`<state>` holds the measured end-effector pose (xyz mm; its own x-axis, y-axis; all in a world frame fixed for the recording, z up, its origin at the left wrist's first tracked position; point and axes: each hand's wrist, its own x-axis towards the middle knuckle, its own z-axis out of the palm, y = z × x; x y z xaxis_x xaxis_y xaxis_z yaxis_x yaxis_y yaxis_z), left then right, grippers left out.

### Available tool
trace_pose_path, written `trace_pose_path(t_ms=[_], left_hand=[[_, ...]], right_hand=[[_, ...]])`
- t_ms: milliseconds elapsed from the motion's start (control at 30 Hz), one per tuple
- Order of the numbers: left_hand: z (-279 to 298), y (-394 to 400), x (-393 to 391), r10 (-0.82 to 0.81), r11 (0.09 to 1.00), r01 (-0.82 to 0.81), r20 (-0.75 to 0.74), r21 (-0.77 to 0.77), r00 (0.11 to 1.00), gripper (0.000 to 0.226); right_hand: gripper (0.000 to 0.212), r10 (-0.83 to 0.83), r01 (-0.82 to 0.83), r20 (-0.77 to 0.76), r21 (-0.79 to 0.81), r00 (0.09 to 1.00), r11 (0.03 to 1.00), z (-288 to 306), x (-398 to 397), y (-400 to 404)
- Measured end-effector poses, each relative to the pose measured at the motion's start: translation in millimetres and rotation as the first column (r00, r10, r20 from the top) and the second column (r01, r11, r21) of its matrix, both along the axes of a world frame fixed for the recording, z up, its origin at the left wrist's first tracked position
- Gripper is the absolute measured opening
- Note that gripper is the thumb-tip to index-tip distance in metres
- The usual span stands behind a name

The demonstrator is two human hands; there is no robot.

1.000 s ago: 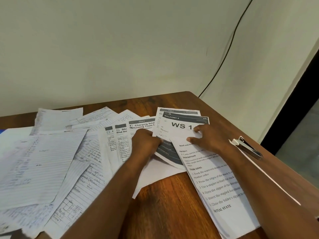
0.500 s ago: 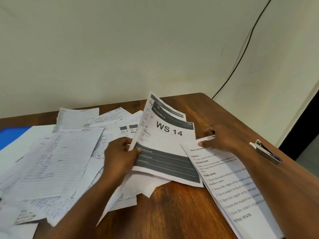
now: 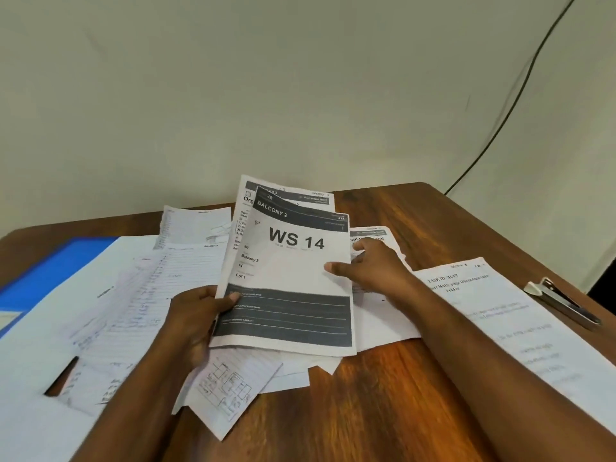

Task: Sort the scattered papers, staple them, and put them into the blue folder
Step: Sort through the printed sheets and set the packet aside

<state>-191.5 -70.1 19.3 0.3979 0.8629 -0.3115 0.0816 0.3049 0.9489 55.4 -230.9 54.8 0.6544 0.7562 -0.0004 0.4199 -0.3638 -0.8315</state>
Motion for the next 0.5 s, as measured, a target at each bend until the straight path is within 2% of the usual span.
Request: trace_pose_path(t_ms=[100,233,300,367,500], left_hand=[[-3.3,5.8,-2.3,-0.07,0.997,0.07,0.021,-0.039,0.997,0.019],[-2.2,4.7,-5.6,-0.216,0.976,0.216,-0.003,-0.009,0.976,0.018],[-1.1,4.0,-5.2,-0.281,0.96,0.281,-0.015,-0.001,0.959,0.023],[-0.2,7.2,-0.6,-0.275,0.961,0.275,0.018,0.023,0.961,0.031],[12.2,17.4,15.8,-0.15,0.983,0.126,0.187,0.135,0.971,0.035]], right_hand=[[0.057,-0.058,0.075,-0.123,0.14,0.991,0.987,-6.3,-9.7,12.1],[0.047,-0.095,0.151,-0.24,0.225,0.966,0.963,-14.1,-7.0,15.4],[0.04,-0.059,0.136,-0.306,0.238,0.95,0.962,-18.3,-2.8,12.8],[0.04,-0.009,0.09,-0.354,0.213,0.935,0.973,-22.7,0.8,10.7],[0.046,0.088,-0.01,-0.371,0.207,0.924,0.978,-27.5,2.8,9.5]])
